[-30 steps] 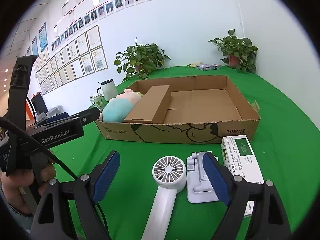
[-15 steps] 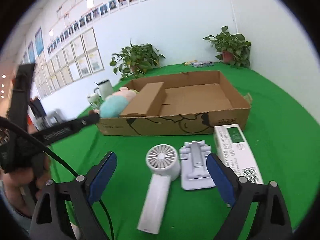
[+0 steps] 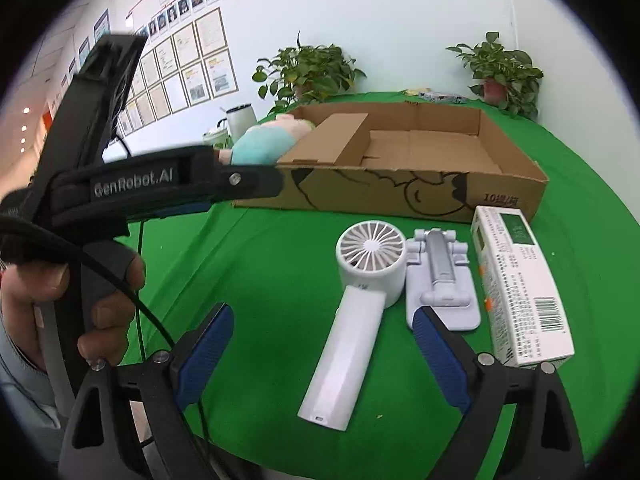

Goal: Organize objects
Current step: 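Move the right gripper back toward the white handheld fan, then close the right gripper around the white fan's handle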

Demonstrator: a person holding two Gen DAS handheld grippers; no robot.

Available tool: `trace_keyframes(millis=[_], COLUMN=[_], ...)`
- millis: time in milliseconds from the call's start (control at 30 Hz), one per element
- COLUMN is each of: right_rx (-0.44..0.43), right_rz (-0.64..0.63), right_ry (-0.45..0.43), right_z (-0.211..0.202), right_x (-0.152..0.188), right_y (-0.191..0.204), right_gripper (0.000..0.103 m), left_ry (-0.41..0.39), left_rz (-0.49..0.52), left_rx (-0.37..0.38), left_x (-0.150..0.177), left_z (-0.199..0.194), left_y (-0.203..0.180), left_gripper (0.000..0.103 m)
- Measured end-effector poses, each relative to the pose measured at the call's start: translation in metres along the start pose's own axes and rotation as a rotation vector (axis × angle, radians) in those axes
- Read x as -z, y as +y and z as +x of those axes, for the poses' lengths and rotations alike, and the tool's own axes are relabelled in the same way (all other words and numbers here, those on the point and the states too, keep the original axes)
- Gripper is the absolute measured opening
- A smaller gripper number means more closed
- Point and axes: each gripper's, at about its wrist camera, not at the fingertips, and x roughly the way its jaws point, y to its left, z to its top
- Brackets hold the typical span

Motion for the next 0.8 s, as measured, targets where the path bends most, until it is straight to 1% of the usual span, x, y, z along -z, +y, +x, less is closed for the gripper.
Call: trace_keyframes(millis=[67, 133, 200, 233, 267, 300, 367, 433, 533, 600, 633, 667, 733, 800], right_rx=[0.0, 0.012, 0.016, 0.02, 0.028, 0.035, 0.052, 0.054, 0.027, 0.026, 0.034, 0.04, 0.045, 0.054], right_rz=[-0.004, 0.003, 0.017, 0.019, 0.015, 0.005, -0.015, -0.042, -0.072, -0.082, -0.083, -0.079, -0.053, -0.033], right_ry=[0.017, 0.029, 0.048, 0.06, 0.075, 0.092, 0.133, 0.155, 0.169, 0.175, 0.176, 0.175, 0.173, 0.162], right_z=[0.006, 0.011, 0.015, 0.017, 0.019, 0.021, 0.024, 0.022, 0.012, 0.008, 0.009, 0.011, 0.014, 0.015], right_x=[0.003, 0.005, 0.007, 0.008, 0.009, 0.01, 0.015, 0.021, 0.034, 0.04, 0.04, 0.04, 0.035, 0.03], right_y=[0.002, 0.0, -0.004, -0.005, -0.005, -0.005, -0.003, 0.002, 0.009, 0.014, 0.015, 0.015, 0.012, 0.008], right_gripper=[0.092, 0.091, 0.086, 0.077, 0.065, 0.06, 0.044, 0.038, 0.037, 0.038, 0.042, 0.049, 0.053, 0.053], left_ry=[0.053, 0.101, 0.154, 0.179, 0.198, 0.22, 0.253, 0.295, 0.376, 0.406, 0.391, 0.391, 0.401, 0.401], left_rz=[0.003, -0.008, -0.016, -0.018, -0.017, -0.014, -0.009, -0.007, -0.021, -0.026, -0.027, -0.034, -0.068, -0.083], left_rx=[0.056, 0.107, 0.157, 0.184, 0.199, 0.212, 0.247, 0.286, 0.357, 0.371, 0.372, 0.367, 0.366, 0.365], left_x=[-0.004, -0.008, -0.008, -0.006, -0.003, 0.002, 0.012, 0.027, 0.051, 0.06, 0.06, 0.058, 0.052, 0.047], left_z=[0.013, 0.026, 0.039, 0.045, 0.049, 0.055, 0.06, 0.064, 0.071, 0.078, 0.079, 0.083, 0.091, 0.096], left_y=[-0.001, -0.002, -0.003, -0.004, -0.006, -0.007, -0.01, -0.015, -0.024, -0.03, -0.032, -0.032, -0.031, -0.029], left_gripper=[0.101, 0.098, 0.093, 0.091, 0.087, 0.083, 0.077, 0.077, 0.077, 0.076, 0.076, 0.076, 0.076, 0.076])
